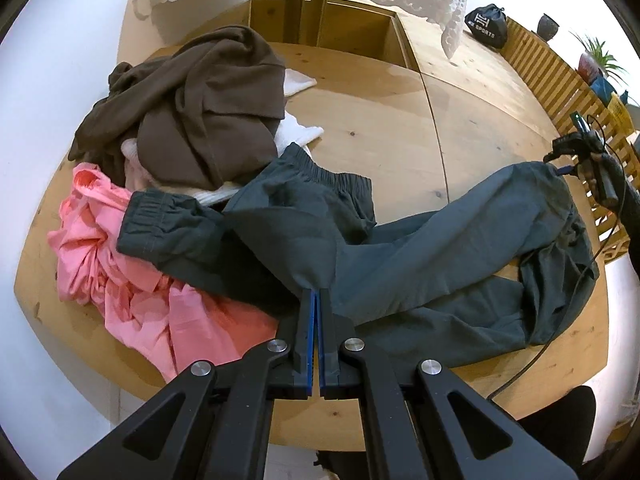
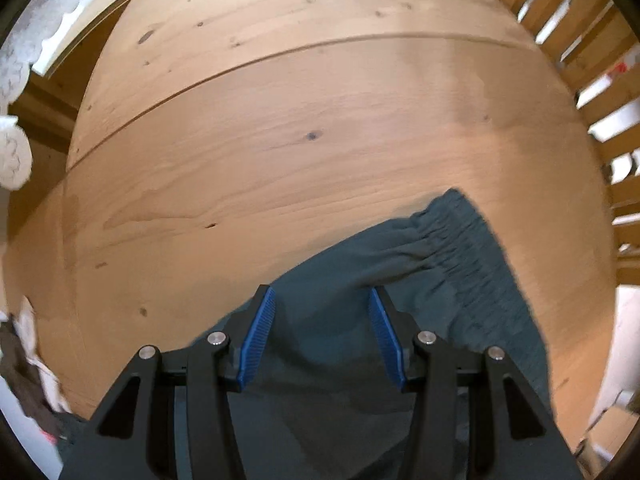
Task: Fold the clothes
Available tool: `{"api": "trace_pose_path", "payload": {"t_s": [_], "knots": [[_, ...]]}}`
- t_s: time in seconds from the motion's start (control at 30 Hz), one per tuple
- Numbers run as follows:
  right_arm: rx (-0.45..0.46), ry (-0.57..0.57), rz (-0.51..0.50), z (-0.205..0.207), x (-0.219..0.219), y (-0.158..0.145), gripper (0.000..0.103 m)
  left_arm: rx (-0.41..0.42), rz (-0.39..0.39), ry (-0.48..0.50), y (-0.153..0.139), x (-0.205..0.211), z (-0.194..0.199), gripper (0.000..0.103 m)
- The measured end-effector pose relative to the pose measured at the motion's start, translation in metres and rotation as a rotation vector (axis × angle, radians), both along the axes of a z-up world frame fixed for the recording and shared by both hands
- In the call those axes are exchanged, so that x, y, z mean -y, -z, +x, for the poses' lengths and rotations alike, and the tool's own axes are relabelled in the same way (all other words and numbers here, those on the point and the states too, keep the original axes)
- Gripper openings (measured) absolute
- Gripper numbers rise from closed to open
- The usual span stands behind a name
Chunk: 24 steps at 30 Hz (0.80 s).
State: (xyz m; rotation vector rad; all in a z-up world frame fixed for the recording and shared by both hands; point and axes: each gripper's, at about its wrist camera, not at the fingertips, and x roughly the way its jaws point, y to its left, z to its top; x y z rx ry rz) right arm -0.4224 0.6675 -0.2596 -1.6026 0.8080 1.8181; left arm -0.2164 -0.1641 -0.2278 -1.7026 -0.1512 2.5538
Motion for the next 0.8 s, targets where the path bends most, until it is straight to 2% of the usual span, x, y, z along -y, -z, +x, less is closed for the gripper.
{"api": "trace_pose_path", "payload": {"t_s": [0.17, 0.27, 0.37, 0.43, 0.47, 0.57, 0.63, 0.73, 0.8], "knots": [[0.021, 0.058, -0.031, -0.002, -0.008, 0.012, 0.048, -0.002, 0.0, 0.011, 0.003, -0.004, -0.004, 0.0], [0.059, 0.047, -0.027, -0.004, -0.011, 0.02, 0.048, -0.008, -0.006, 0.018, 0.002, -0.005, -0.003, 0.001], [0.047, 0.021, 0.006, -0.001, -0.009, 0.02, 0.048, -0.014, -0.011, 0.015, 0.001, -0.004, -0.004, 0.0], [0.032, -0.009, 0.038, 0.001, -0.008, 0.016, 0.028, -0.018, -0.017, 0.014, 0.001, -0.003, -0.006, 0.001], [0.014, -0.047, 0.047, 0.002, -0.007, 0.013, 0.004, -0.019, -0.016, 0.014, 0.001, -0.003, -0.006, 0.001], [-0.027, -0.077, 0.018, 0.01, -0.009, 0.006, 0.003, -0.027, -0.019, 0.012, 0.0, -0.002, -0.009, 0.001], [-0.053, -0.093, 0.036, 0.019, -0.01, -0.006, 0.003, -0.031, -0.021, 0.008, 0.0, -0.001, -0.012, 0.001], [-0.127, -0.108, 0.061, 0.043, -0.013, -0.041, 0.003, -0.043, -0.007, 0.001, -0.007, 0.003, -0.015, 0.0], [-0.146, -0.132, 0.101, 0.064, -0.012, -0.068, 0.003, -0.063, -0.004, 0.001, -0.016, 0.004, -0.015, 0.0]]}}
